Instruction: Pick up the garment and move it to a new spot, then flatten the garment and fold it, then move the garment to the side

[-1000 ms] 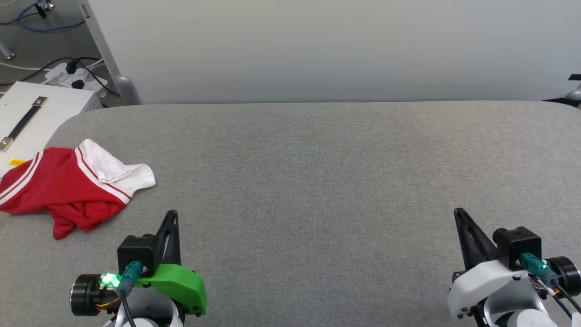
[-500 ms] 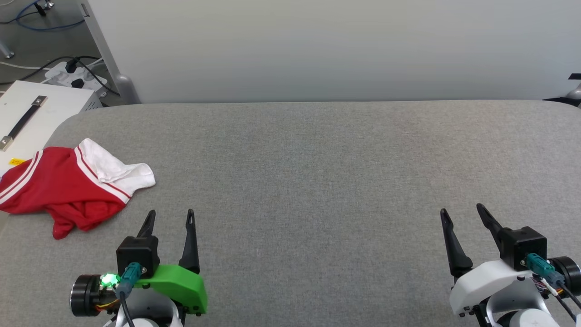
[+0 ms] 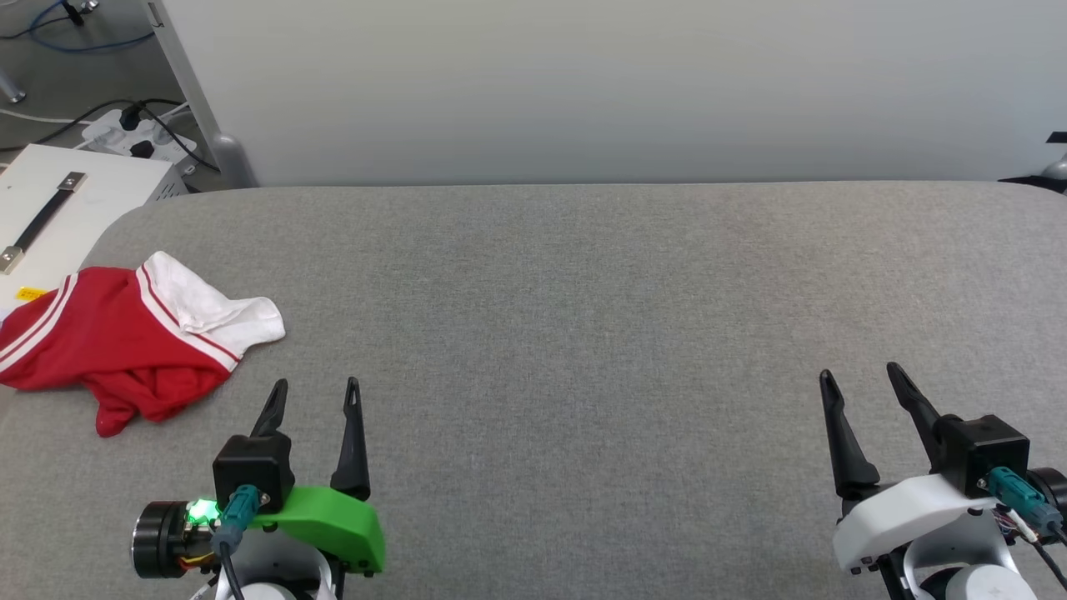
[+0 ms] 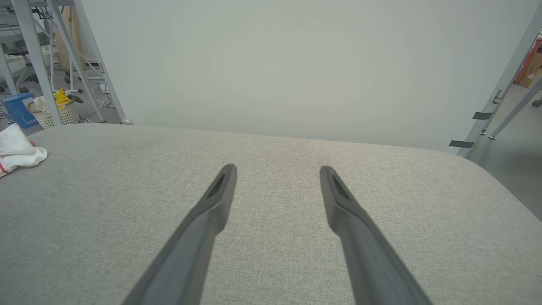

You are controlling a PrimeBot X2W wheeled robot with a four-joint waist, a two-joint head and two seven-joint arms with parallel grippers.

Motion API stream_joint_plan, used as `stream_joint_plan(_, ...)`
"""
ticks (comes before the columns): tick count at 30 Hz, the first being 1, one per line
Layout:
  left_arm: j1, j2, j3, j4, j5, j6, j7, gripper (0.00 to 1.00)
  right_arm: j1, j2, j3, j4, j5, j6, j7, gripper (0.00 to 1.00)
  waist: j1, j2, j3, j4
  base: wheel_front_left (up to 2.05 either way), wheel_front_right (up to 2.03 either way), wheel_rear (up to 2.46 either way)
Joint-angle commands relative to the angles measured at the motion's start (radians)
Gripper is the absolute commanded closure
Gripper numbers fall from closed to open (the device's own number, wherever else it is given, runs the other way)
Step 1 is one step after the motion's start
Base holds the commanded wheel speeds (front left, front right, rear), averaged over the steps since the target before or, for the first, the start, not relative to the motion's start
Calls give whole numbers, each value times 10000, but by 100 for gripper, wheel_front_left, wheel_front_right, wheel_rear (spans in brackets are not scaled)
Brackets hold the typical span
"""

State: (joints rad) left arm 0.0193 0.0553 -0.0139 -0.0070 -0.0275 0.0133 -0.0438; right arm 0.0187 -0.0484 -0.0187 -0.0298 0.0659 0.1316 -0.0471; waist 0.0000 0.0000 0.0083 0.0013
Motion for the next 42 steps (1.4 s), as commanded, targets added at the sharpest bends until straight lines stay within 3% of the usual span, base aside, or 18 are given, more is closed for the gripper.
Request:
stream_joint_plan(1,-41,-11,-19,-27,-56,77,-113,0,77,-7,-22,-96,141,-2,-111,0,0,0,5,2,0,0,0)
stream_joint_plan(42,42,-27,-342,64,-320,185,-962,0,476,-11,36,-538,614,-5,-947,0,0,0,-1,94,0,0,0)
